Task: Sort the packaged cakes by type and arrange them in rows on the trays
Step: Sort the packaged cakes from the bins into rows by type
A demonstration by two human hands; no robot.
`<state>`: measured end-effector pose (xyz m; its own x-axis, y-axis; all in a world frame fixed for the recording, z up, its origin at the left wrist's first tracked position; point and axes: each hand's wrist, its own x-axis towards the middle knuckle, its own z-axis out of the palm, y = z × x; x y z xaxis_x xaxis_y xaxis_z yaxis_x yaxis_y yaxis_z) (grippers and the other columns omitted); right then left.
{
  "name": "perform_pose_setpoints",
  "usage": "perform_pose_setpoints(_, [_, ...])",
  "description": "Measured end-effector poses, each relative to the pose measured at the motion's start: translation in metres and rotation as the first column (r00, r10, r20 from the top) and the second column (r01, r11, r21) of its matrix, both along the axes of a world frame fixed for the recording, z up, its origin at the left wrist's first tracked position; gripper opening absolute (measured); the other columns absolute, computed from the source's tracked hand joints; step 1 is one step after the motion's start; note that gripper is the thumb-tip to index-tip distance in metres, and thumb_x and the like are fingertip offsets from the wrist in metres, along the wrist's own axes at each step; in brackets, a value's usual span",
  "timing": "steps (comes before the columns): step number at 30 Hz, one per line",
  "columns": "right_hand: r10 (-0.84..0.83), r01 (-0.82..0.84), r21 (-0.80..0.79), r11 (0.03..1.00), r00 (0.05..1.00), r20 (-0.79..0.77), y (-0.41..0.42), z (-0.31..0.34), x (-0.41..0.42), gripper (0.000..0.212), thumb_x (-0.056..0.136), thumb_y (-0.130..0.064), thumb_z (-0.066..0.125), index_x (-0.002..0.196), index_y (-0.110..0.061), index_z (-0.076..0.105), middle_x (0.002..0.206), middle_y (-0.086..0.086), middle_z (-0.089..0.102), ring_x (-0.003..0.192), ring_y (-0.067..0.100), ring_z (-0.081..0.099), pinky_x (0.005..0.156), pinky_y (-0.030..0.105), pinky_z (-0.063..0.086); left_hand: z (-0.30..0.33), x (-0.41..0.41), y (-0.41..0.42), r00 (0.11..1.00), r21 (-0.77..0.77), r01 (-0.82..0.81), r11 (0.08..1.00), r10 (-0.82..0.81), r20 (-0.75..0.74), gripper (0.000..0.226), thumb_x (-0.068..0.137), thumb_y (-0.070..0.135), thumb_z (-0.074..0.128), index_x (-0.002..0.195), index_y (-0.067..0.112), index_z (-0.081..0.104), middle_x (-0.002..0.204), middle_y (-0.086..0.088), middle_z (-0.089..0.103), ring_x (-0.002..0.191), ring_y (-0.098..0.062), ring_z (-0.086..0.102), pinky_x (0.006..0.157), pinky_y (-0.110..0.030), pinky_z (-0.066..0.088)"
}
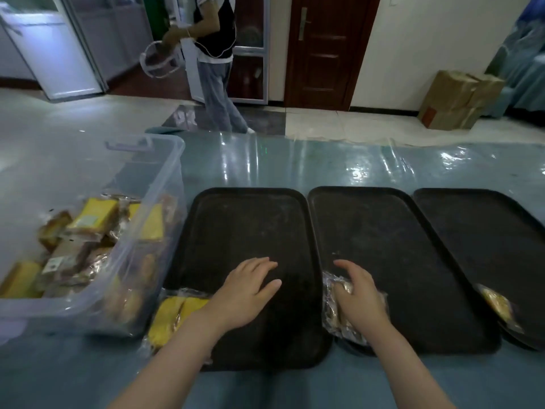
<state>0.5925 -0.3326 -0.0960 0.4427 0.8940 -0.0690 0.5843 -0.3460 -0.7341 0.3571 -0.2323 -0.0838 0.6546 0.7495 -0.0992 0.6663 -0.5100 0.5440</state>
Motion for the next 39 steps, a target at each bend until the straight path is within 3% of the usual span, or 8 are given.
perform_pose_setpoints(5, [0.05, -0.046, 0.055, 0.997, 0.995, -0.084, 0.049, 0.043, -0.054, 0.04, 0.095, -0.02, 0.06, 0.133, -0.032, 0.053, 0.131, -0.011, 0.053, 0.119, 0.005, 0.049, 0.096, 0.024, 0.041, 0.049, -0.037, 0.037, 0.998, 0.125, -0.033, 0.992, 0.025, 0.065, 0.062, 0.096, 0.062, 0.035, 0.148, 0.029, 0.039, 0.157, 0.006, 0.032, 0.146, -0.012, 0.021, 0.121, -0.039, 0.02])
perform_pose_setpoints(10, [0.136, -0.121, 0.125, 0.985, 0.984, -0.116, 0.092, 0.079, -0.111, 0.044, 0.095, -0.016, 0.06, 0.137, -0.028, 0.051, 0.127, -0.016, 0.052, 0.12, 0.002, 0.047, 0.098, 0.02, 0.035, 0.09, -0.088, 0.072, 0.983, 0.201, -0.12, 0.972, 0.088, 0.161, 0.048, 0.102, 0.047, 0.039, 0.146, 0.026, 0.043, 0.154, 0.006, 0.036, 0.145, -0.012, 0.024, 0.121, -0.035, 0.019])
perform_pose_setpoints(13, [0.155, -0.13, 0.161, 0.978, 0.977, -0.149, 0.116, 0.091, -0.142, 0.048, 0.094, -0.016, 0.062, 0.139, -0.028, 0.046, 0.128, -0.012, 0.054, 0.115, 0.006, 0.052, 0.085, 0.01, 0.038, 0.103, -0.124, 0.089, 0.975, 0.241, -0.162, 0.957, 0.119, 0.186, 0.042, 0.104, 0.036, 0.04, 0.143, 0.022, 0.045, 0.148, 0.004, 0.042, 0.14, -0.012, 0.031, 0.117, -0.027, 0.019])
perform_pose_setpoints(19, [0.247, -0.212, 0.2, 0.957, 0.953, -0.173, 0.157, 0.113, -0.203, 0.05, 0.097, -0.02, 0.058, 0.142, -0.028, 0.041, 0.133, -0.014, 0.053, 0.087, -0.008, 0.055, 0.067, 0.002, 0.041, 0.106, -0.205, 0.128, 0.97, 0.245, -0.226, 0.943, 0.196, 0.142, 0.062, 0.094, 0.054, 0.03, 0.141, 0.019, 0.048, 0.146, 0.002, 0.045, 0.139, -0.017, 0.034, 0.11, -0.025, 0.02])
perform_pose_setpoints(25, [0.366, -0.339, 0.204, 0.918, 0.924, -0.113, 0.191, 0.127, -0.268, 0.053, 0.095, -0.021, 0.059, 0.144, -0.027, 0.038, 0.139, -0.007, 0.051, 0.103, -0.001, 0.055, 0.07, 0.001, 0.04, 0.098, -0.286, 0.183, 0.95, 0.245, -0.309, 0.919, 0.313, 0.024, 0.04, 0.101, 0.026, 0.049, 0.139, 0.015, 0.049, 0.144, -0.005, 0.048, 0.137, -0.026, 0.038, 0.113, -0.039, 0.03])
perform_pose_setpoints(29, [0.452, -0.444, 0.142, 0.884, 0.892, -0.026, 0.212, 0.129, -0.309, 0.057, 0.097, -0.024, 0.058, 0.147, -0.027, 0.032, 0.145, -0.004, 0.045, 0.114, 0.01, 0.051, 0.078, 0.012, 0.04, 0.097, -0.313, 0.213, 0.931, 0.237, -0.343, 0.909, 0.363, -0.045, 0.041, 0.101, 0.023, 0.049, 0.141, 0.016, 0.048, 0.147, -0.005, 0.046, 0.138, -0.025, 0.038, 0.111, -0.038, 0.031])
perform_pose_setpoints(34, [0.574, -0.569, -0.082, 0.818, 0.804, 0.152, 0.245, 0.124, -0.353, 0.062, 0.097, -0.029, 0.055, 0.151, -0.021, 0.028, 0.149, 0.008, 0.043, 0.133, 0.026, 0.044, 0.106, 0.04, 0.042, 0.072, -0.33, 0.236, 0.906, 0.181, -0.271, 0.945, 0.314, -0.283, 0.041, 0.099, 0.027, 0.049, 0.14, 0.019, 0.048, 0.147, -0.006, 0.048, 0.134, -0.027, 0.043, 0.108, -0.039, 0.037])
perform_pose_setpoints(39, [0.72, -0.559, -0.497, 0.664, 0.658, 0.222, 0.271, 0.117, -0.384, 0.048, 0.097, -0.019, 0.05, 0.142, -0.004, 0.043, 0.132, 0.016, 0.056, 0.116, 0.032, 0.057, 0.095, 0.039, 0.049, 0.046, -0.324, 0.243, 0.864, 0.094, -0.18, 0.979, 0.203, -0.461, 0.048, 0.098, 0.027, 0.051, 0.144, 0.016, 0.044, 0.149, -0.01, 0.044, 0.134, -0.029, 0.044, 0.107, -0.037, 0.038])
